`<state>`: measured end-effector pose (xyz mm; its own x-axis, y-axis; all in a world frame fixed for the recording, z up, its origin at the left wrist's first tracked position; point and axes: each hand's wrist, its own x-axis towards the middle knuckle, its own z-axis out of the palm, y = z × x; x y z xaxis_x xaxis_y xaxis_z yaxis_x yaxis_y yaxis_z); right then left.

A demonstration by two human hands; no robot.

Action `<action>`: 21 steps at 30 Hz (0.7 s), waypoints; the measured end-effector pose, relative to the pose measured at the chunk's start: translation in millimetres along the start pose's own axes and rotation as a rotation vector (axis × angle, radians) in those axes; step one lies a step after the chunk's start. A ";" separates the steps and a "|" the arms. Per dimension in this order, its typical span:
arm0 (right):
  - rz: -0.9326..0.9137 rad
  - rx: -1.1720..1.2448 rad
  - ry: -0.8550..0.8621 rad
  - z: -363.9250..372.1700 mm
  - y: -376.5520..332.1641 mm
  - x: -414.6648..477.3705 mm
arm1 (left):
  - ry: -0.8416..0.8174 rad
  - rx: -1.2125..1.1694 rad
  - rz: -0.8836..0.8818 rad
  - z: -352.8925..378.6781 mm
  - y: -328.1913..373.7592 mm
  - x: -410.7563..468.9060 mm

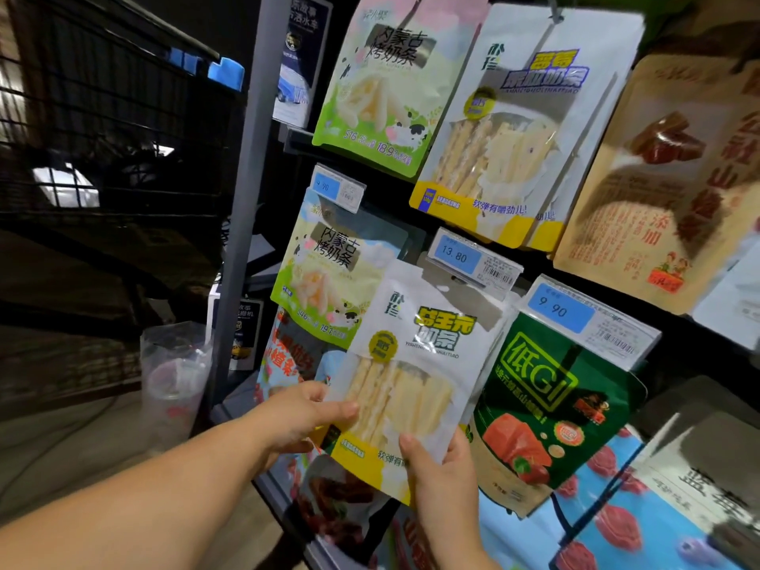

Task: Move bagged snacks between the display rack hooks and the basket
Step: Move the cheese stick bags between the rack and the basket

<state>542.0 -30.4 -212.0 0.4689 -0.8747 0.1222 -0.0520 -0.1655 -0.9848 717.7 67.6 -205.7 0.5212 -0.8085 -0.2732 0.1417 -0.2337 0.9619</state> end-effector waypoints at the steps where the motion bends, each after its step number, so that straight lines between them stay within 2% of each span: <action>1: -0.005 0.002 0.014 -0.6 -0.7 0.8 | -0.001 0.011 0.000 1.8 -0.7 2.1; 12: -0.056 0.027 0.055 -0.2 -2.7 7.1 | 0.054 -0.086 0.063 14.4 3.2 13.9; 21: -0.086 -0.115 0.086 -0.3 -4.9 24.2 | 0.179 -0.145 0.124 29.6 3.4 32.6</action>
<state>553.3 -50.9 -204.2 0.3991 -0.8900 0.2204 -0.1175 -0.2880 -0.9504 710.3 24.4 -211.6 0.6810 -0.7146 -0.1599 0.1796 -0.0486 0.9825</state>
